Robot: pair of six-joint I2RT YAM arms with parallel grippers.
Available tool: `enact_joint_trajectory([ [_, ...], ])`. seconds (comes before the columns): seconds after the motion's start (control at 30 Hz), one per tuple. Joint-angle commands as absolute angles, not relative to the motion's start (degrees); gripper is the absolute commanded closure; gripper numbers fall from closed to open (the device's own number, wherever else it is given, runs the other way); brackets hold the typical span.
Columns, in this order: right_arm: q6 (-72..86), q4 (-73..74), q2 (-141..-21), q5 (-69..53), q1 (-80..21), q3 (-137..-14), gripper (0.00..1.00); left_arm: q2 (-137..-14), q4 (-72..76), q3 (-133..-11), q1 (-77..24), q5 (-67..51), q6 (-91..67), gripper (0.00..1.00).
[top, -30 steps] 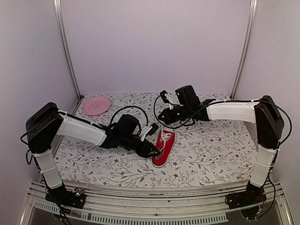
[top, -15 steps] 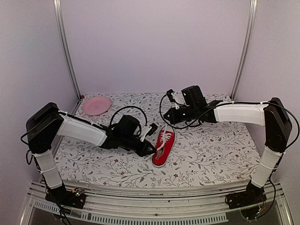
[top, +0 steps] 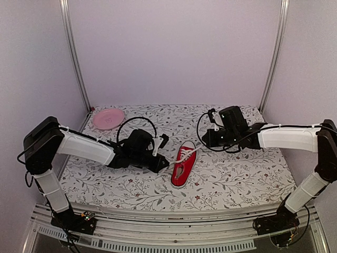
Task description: Tie the shoes
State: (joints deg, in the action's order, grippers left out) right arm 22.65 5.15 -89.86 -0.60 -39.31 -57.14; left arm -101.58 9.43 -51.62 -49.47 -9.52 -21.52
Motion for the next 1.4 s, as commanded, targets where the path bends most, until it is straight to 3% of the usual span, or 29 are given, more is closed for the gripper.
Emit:
enact_joint_trajectory([
  [0.0, 27.68, 7.61, -85.49, 4.07, -38.59, -53.81, 0.98, -99.93, 7.37, -50.23, -48.03, -0.43, -25.17, 1.00],
  [0.6, 39.36, 8.51, -84.60, 3.42, -37.63, -38.78, 0.98, -100.10, 11.47, -43.87, -44.78, -2.83, -28.03, 1.00],
  [1.0, 42.05, 9.98, -79.74, 6.08, -35.01, -36.07, 0.98, -98.29, 10.83, -42.24, -44.27, -0.32, -28.24, 1.00],
  [1.37, 38.31, 12.47, -75.88, 6.47, -30.20, -35.88, 0.98, -99.92, 13.68, -43.15, -44.24, -8.13, -25.14, 1.00],
])
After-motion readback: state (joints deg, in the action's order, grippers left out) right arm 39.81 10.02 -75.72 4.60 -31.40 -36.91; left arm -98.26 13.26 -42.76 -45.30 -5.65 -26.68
